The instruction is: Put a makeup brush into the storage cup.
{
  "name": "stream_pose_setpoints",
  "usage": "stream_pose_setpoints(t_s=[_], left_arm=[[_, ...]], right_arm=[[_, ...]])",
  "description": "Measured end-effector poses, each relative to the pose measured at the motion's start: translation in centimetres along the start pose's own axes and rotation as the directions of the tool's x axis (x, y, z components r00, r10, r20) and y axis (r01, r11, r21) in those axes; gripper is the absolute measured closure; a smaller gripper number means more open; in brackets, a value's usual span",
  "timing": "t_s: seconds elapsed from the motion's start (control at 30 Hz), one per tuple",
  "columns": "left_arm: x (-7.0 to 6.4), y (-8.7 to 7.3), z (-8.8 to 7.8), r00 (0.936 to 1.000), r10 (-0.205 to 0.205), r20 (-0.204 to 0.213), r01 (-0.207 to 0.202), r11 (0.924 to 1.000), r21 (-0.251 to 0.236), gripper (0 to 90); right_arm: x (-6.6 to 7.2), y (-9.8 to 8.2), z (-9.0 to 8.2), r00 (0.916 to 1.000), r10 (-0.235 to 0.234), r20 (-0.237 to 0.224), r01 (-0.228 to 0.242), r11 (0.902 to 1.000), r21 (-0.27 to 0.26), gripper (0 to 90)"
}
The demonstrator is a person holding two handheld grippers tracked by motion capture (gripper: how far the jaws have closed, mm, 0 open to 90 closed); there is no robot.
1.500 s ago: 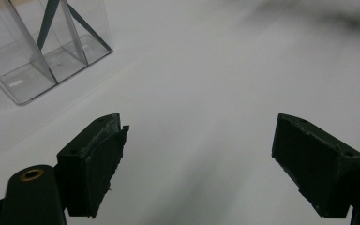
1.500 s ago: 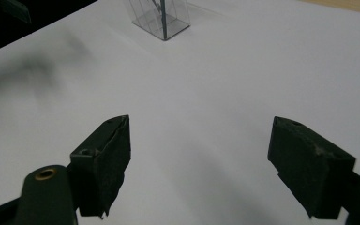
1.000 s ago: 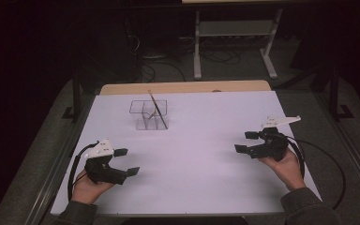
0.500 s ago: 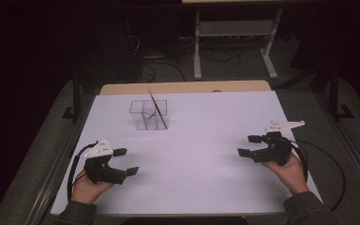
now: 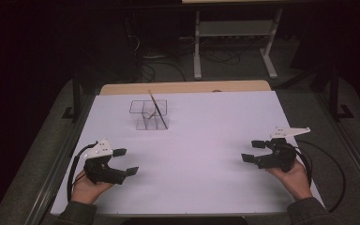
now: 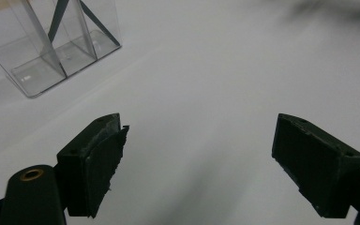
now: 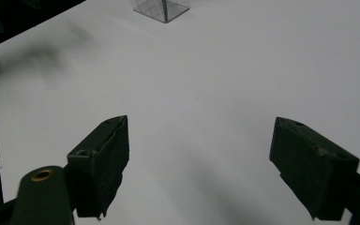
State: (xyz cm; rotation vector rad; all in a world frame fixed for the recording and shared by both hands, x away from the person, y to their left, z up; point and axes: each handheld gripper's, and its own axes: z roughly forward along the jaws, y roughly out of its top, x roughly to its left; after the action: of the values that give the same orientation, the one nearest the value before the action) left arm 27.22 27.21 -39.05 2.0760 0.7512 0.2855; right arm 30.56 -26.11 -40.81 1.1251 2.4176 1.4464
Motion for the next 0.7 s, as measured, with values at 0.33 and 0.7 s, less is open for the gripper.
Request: stream_pose_setpoints(t_s=[0.33,0.7], left_arm=[[0.1,-0.3,-0.1,1.0000,0.003,0.000,-0.003,1.0000,0.005,16.2],[0.0,-0.6,0.0,1.0000,0.000,0.004,0.000,1.0000,0.007,16.2]], right_arm=[[0.2,-1.3,-0.4,1.0000,0.008,0.002,-0.008,1.0000,0.001,18.4],[0.4,-2.4,-0.9,0.9998,0.017,0.005,-0.017,0.9998,-0.014,17.9]])
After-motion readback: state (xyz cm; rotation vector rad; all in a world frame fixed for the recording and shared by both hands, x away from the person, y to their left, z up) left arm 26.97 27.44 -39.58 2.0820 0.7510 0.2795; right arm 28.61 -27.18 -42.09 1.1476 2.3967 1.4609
